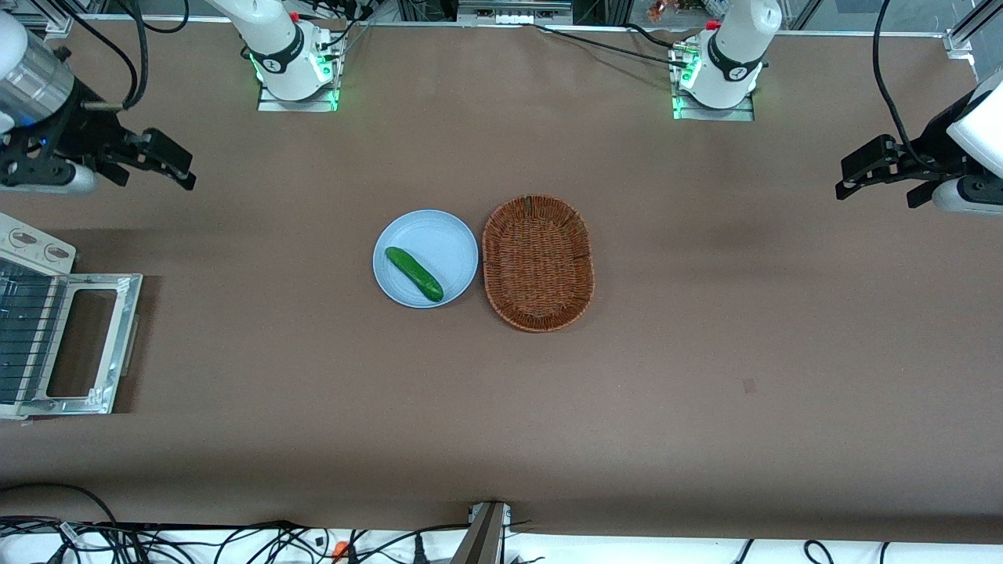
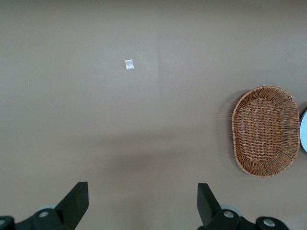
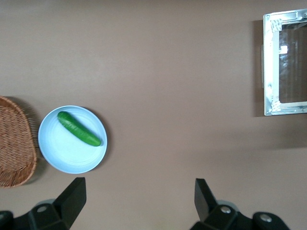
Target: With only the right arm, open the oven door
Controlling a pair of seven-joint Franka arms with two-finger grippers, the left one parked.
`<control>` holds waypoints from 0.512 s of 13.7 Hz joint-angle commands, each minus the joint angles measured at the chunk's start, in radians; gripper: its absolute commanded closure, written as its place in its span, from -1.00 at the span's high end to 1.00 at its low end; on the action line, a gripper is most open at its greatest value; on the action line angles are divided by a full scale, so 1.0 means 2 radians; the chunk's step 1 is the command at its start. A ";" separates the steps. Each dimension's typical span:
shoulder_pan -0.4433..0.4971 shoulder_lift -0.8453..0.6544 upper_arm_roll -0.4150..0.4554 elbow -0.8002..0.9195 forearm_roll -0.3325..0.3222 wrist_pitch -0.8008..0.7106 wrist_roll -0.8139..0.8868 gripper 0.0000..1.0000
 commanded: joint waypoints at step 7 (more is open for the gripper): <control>-0.006 -0.027 0.006 -0.016 0.012 -0.006 -0.055 1.00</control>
